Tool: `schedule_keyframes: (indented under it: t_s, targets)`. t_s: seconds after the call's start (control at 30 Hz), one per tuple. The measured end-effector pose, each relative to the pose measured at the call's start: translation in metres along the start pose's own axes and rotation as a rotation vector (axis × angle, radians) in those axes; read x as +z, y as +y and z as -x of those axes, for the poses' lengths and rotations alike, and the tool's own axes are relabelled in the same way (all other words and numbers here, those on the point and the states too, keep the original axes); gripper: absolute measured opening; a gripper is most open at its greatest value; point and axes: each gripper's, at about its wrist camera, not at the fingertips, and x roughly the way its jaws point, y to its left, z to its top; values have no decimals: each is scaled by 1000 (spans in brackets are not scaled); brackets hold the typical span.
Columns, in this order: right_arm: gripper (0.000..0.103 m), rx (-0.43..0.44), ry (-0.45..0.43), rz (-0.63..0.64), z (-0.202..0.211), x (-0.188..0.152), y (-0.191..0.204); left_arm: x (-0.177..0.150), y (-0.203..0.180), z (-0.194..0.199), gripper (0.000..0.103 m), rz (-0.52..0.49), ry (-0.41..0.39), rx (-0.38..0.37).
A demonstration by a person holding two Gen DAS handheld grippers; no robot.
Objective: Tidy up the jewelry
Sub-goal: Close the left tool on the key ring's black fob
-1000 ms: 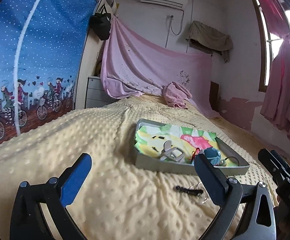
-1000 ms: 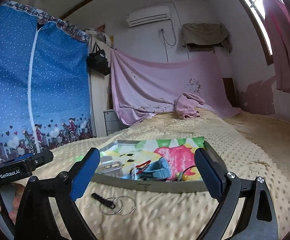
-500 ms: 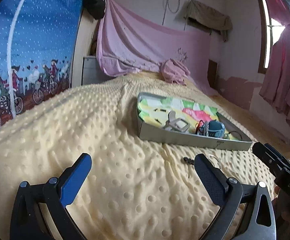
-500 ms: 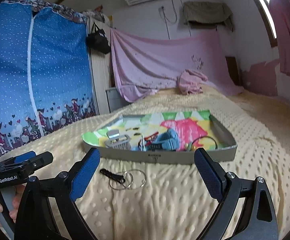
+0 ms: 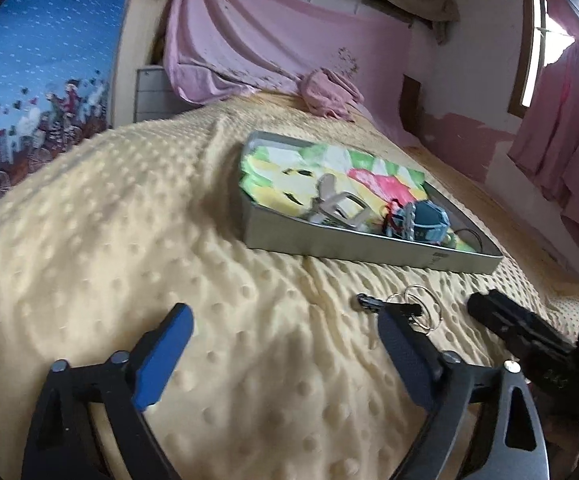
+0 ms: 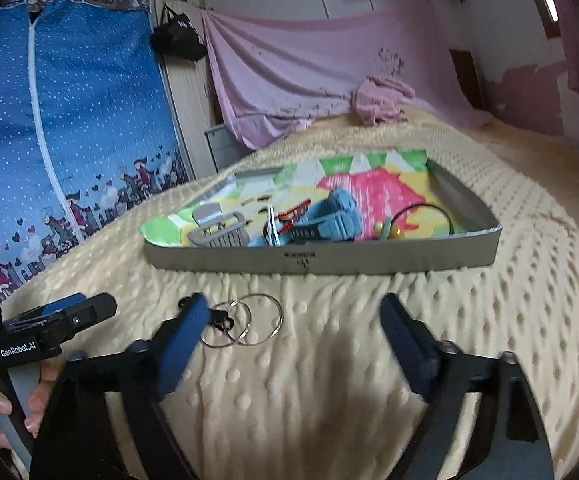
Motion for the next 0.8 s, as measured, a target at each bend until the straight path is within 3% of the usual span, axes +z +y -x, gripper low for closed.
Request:
schedule_keyframes:
  t_s: [0.13, 0.3, 0.67, 0.8]
  targets:
    - [56, 17, 50, 1, -14, -2, 0, 3, -8, -13, 69, -19, 38, -58]
    - [37, 32, 92, 16, -26, -3, 3, 5, -16, -28, 54, -30, 72, -130]
    - [30, 65, 106, 36, -38, 1, 7, 14, -27, -40, 38, -42, 60, -238]
    - [23, 78, 118, 39, -43, 1, 7, 13, -29, -47, 31, -53, 88, -262]
